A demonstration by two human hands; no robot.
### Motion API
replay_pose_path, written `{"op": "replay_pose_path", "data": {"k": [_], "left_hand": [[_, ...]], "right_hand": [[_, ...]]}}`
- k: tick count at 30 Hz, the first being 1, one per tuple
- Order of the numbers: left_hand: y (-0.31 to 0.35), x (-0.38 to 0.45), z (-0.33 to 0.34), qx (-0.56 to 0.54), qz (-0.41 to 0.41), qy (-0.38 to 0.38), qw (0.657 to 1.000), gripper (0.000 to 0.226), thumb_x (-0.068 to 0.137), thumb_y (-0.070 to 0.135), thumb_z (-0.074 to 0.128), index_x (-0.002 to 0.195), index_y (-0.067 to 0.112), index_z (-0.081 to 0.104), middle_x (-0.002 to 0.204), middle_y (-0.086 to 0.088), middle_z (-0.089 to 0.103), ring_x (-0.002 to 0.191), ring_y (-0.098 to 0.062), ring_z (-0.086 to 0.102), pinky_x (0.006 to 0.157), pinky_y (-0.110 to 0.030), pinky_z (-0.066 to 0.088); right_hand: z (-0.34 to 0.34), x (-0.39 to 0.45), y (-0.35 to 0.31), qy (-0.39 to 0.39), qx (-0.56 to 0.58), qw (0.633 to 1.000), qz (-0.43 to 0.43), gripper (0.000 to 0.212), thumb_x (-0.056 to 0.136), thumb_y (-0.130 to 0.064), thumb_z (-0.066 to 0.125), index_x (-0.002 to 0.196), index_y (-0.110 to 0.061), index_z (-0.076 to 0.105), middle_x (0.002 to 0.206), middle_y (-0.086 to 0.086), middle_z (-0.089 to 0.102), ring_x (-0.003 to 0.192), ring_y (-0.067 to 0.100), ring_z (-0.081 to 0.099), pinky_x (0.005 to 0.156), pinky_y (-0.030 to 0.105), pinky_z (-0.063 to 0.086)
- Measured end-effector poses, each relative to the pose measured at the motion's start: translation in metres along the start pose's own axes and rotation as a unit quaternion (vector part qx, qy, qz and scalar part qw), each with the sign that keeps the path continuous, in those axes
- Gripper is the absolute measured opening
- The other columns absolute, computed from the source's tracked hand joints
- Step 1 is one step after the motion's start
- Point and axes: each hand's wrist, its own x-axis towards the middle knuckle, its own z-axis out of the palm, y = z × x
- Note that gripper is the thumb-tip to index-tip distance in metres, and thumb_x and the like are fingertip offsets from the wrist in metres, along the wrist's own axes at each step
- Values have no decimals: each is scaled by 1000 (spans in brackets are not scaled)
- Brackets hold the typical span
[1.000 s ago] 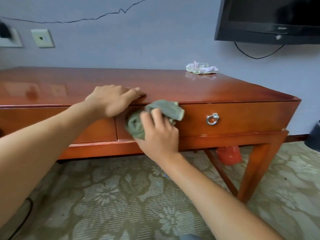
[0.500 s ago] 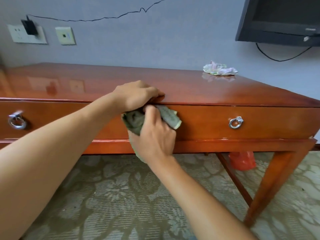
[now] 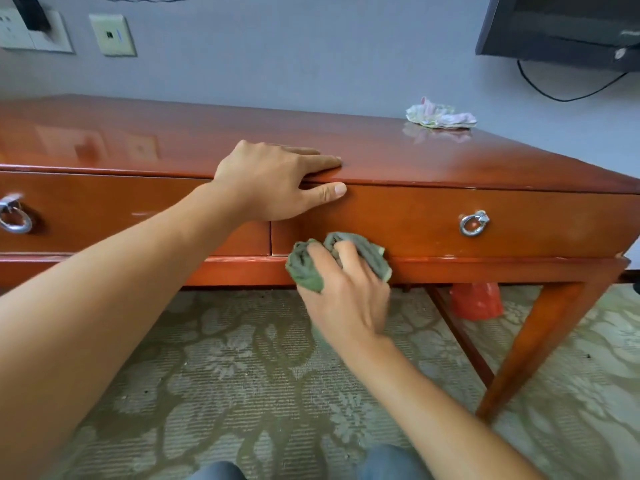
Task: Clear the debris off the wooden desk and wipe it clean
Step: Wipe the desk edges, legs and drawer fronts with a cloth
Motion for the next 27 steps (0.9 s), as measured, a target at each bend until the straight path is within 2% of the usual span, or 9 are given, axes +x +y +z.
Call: {"op": "replay_pose_path", "data": {"k": [2, 6, 9, 11, 15, 18, 21, 24, 27], "left_hand": [[0, -1, 0, 0, -3, 10, 1000, 73, 88, 91, 16, 153, 61, 29, 160, 26, 38, 145, -23, 46, 101, -46, 45], [0, 0, 2, 11, 4, 22, 1000, 73, 88, 90, 15, 153, 60, 28, 161, 23, 39, 144, -24, 48, 97, -45, 47], [0, 2, 3, 24, 12, 37, 999, 76, 87, 90, 12, 154, 60, 27, 162, 21, 39, 144, -25, 48, 95, -44, 48], [0, 2, 5, 26, 12, 44, 999, 76, 86, 91, 12, 154, 61, 27, 161, 22, 38, 143, -25, 49, 95, -44, 48], [-2, 2, 7, 31, 15, 55, 998, 80, 84, 96, 7, 153, 62, 26, 161, 22, 39, 142, -24, 50, 92, -44, 51], [0, 1, 5, 24, 10, 52, 998, 79, 83, 97, 8, 153, 63, 25, 160, 24, 39, 143, -23, 50, 93, -44, 51], [-1, 1, 5, 3, 5, 45, 999, 82, 79, 100, 5, 151, 66, 24, 160, 26, 38, 144, -20, 48, 95, -45, 51], [0, 2, 7, -4, 7, 54, 999, 87, 75, 99, 1, 152, 66, 25, 160, 26, 38, 145, -17, 47, 92, -43, 51], [2, 3, 8, 11, 10, 52, 999, 87, 76, 98, 0, 152, 65, 26, 160, 26, 38, 145, -17, 47, 89, -41, 51]], "right_hand": [[-14, 7, 22, -22, -23, 999, -16, 31, 79, -45, 70, 107, -32, 76, 95, -3, 67, 79, 26, 69, 54, 29, 45], [-45, -5, 103, 0, -104, 986, 129, 28, 82, -41, 73, 106, -27, 73, 98, 2, 67, 82, 35, 70, 58, 39, 50], [-43, -7, 109, 18, -110, 969, 220, 26, 83, -40, 68, 100, -21, 73, 92, 7, 66, 76, 37, 68, 59, 36, 44], [-29, -5, 65, 25, -115, 976, 181, 26, 79, -43, 64, 93, -22, 70, 86, 4, 64, 69, 34, 66, 53, 32, 41], [2, 4, -22, 15, 21, 999, 37, 25, 84, -43, 66, 98, -26, 77, 88, -1, 68, 73, 26, 68, 54, 33, 51], [-8, 8, 1, -23, 28, 999, 5, 31, 84, -52, 59, 101, -31, 75, 92, -5, 68, 77, 25, 70, 54, 33, 52], [-37, -9, 90, 0, -52, 996, 77, 33, 80, -51, 64, 106, -33, 73, 100, -6, 68, 80, 27, 70, 54, 32, 49], [-71, -12, 196, 7, -130, 963, 236, 45, 83, -53, 65, 120, -28, 71, 105, 3, 67, 87, 37, 70, 65, 39, 52], [-90, -2, 235, -7, -131, 936, 327, 47, 87, -53, 58, 121, -23, 73, 112, 7, 67, 99, 40, 66, 75, 41, 48]]}}
